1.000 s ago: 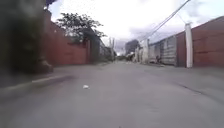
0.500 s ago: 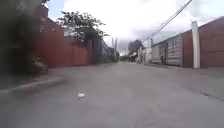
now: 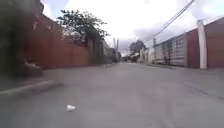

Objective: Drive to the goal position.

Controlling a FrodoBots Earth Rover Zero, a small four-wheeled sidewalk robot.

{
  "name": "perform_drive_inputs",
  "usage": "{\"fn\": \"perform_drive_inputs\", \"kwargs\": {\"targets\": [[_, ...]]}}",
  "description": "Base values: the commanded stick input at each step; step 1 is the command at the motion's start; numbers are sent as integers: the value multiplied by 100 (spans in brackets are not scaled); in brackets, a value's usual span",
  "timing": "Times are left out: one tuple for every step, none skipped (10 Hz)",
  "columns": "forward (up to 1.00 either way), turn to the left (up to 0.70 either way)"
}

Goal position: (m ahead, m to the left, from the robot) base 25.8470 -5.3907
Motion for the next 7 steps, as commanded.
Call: {"fn": "perform_drive_inputs", "kwargs": {"targets": [[100,0],[100,0],[100,0],[100,0],[100,0],[100,0],[100,0]]}}
